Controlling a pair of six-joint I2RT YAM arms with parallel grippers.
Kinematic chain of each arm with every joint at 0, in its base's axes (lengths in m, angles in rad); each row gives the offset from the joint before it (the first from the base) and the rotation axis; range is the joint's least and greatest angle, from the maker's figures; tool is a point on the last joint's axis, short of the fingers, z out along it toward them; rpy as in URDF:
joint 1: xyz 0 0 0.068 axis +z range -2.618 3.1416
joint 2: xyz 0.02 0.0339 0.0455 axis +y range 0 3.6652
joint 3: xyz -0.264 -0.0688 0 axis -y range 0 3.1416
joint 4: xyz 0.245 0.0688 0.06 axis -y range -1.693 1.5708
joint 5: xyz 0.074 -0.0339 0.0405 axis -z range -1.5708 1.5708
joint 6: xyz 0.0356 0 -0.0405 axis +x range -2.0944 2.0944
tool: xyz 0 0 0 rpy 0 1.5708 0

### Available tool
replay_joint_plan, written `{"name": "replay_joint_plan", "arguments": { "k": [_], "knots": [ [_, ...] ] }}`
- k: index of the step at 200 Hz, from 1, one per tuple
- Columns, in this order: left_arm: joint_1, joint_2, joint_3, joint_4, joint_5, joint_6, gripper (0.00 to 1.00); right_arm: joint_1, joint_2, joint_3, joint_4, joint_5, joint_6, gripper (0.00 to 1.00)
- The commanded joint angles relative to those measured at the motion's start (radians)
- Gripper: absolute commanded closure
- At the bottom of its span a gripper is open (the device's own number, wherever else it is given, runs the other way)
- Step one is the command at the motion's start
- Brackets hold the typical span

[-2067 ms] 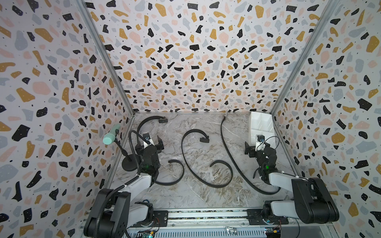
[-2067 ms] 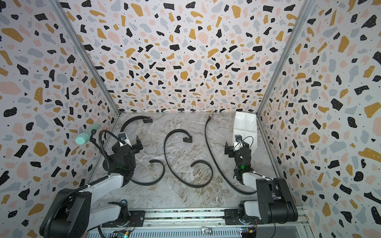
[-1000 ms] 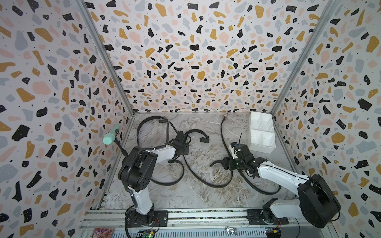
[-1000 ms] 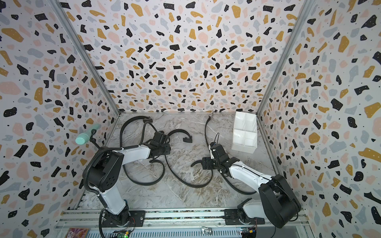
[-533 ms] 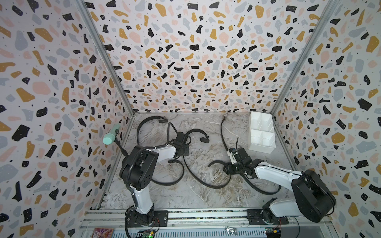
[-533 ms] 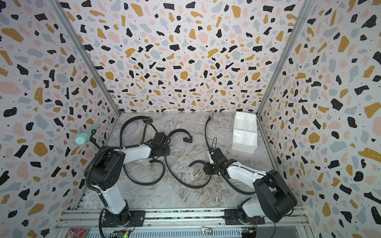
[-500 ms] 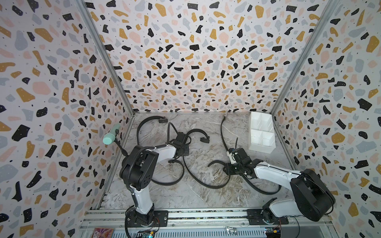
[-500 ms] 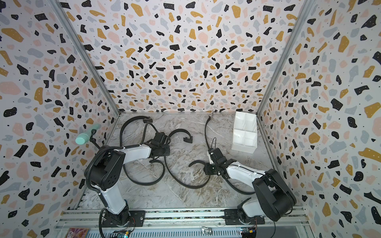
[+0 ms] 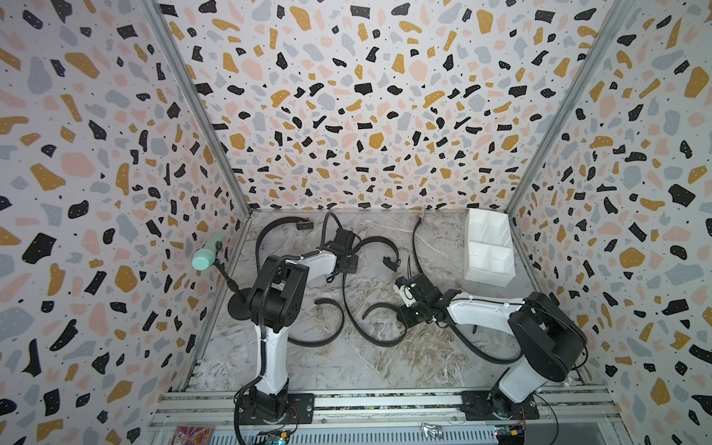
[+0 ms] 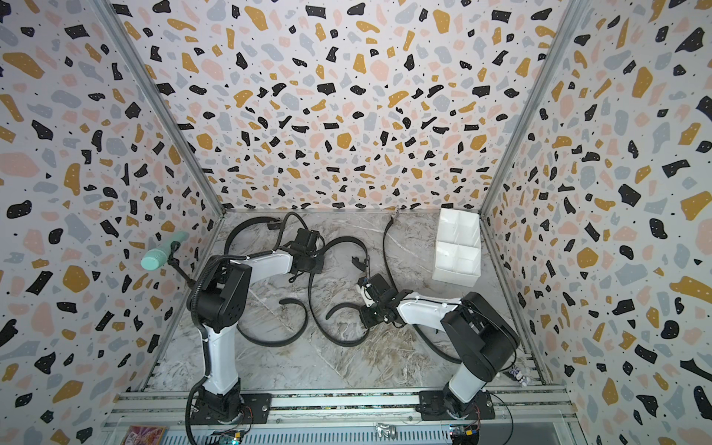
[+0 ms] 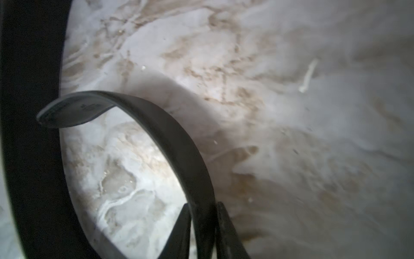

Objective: Place the belts into the storage roll
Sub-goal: Roll the belt at the center of the board.

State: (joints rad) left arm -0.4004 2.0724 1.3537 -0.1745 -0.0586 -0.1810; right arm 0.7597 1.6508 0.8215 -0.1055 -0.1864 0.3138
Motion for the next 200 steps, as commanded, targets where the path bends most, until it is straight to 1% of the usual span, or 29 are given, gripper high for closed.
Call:
{"name": "replay_joint_plan", "arguments": {
  "k": [1, 21, 39, 62, 80, 94, 120, 141, 163, 179, 200],
  "knots": [
    [-0.011, 0.051, 0.04, -0.015, 0.098, 0.051, 1.0, 0.049, 0.073, 0.088, -0.049, 0.006, -0.075, 0.79],
    [-0.023, 0.061, 0.043, -0.032, 0.105, 0.06, 1.0, 0.061, 0.104, 0.128, -0.06, 0.013, -0.081, 0.78],
    [-0.024, 0.025, 0.012, -0.019, 0.11, 0.048, 1.0, 0.054, 0.09, 0.143, -0.076, 0.017, -0.081, 0.71],
    [-0.023, -0.049, -0.02, -0.017, 0.099, 0.037, 0.82, 0.022, 0.05, 0.17, -0.122, -0.014, -0.088, 0.6],
    [-0.025, -0.118, -0.036, -0.027, 0.089, 0.031, 0.75, -0.035, 0.009, 0.202, -0.173, -0.066, -0.093, 0.52],
    [-0.03, -0.169, -0.049, -0.043, 0.082, 0.029, 0.65, -0.08, -0.018, 0.227, -0.206, -0.109, -0.1, 0.48],
    [-0.049, -0.255, -0.085, -0.096, 0.078, 0.034, 0.58, -0.167, -0.033, 0.295, -0.257, -0.143, -0.112, 0.43],
    [-0.084, -0.311, -0.129, -0.135, 0.099, 0.029, 0.53, -0.232, 0.016, 0.378, -0.274, -0.131, -0.112, 0.41],
    [-0.136, -0.361, -0.183, -0.164, 0.105, 0.022, 0.48, -0.285, 0.112, 0.497, -0.274, -0.109, -0.082, 0.39],
    [-0.168, -0.396, -0.23, -0.163, 0.109, 0.01, 0.44, -0.311, 0.181, 0.571, -0.26, -0.09, -0.061, 0.37],
    [-0.204, -0.425, -0.276, -0.157, 0.111, 0.005, 0.41, -0.331, 0.278, 0.681, -0.244, -0.064, -0.074, 0.37]
  ]
}}
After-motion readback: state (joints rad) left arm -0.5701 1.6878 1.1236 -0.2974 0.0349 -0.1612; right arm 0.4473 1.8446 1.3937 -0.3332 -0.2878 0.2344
